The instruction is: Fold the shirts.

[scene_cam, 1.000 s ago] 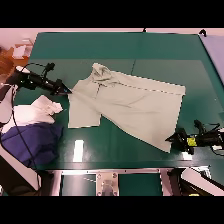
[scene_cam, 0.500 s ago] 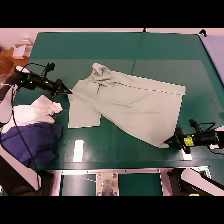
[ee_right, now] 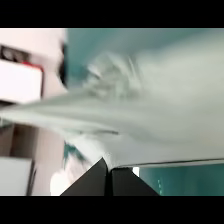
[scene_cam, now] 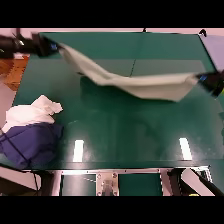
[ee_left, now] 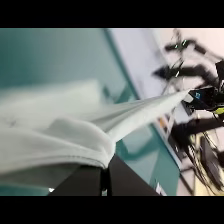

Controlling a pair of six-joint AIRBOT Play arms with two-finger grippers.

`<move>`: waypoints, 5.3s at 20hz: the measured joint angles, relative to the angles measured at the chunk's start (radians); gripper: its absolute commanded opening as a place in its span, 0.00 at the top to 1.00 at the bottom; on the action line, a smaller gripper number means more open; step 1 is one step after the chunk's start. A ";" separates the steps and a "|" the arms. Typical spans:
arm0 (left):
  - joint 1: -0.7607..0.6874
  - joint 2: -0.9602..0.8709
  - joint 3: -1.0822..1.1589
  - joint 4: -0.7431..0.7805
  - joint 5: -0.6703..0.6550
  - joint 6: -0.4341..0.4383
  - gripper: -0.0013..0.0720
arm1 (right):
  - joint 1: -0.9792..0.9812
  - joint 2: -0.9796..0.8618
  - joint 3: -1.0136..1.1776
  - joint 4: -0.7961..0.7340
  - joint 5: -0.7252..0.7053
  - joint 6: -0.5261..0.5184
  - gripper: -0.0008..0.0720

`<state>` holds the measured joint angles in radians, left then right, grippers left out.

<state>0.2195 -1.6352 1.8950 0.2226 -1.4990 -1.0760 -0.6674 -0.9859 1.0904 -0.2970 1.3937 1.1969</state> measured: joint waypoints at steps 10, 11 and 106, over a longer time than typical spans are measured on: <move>0.000 0.636 0.155 0.051 0.373 -0.093 0.95 | -0.222 0.128 0.710 0.191 -0.256 0.062 0.97; 0.000 0.678 0.157 0.087 0.392 -0.118 0.95 | -0.244 0.131 0.735 0.193 -0.263 0.071 0.97; -0.112 0.323 -0.962 0.721 0.026 -0.393 0.25 | -0.075 -0.214 -0.207 -0.616 -0.169 0.134 0.46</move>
<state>0.1074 -1.3125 0.9325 0.9440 -1.4727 -1.4689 -0.7425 -1.1995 0.8833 -0.9131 1.2247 1.3308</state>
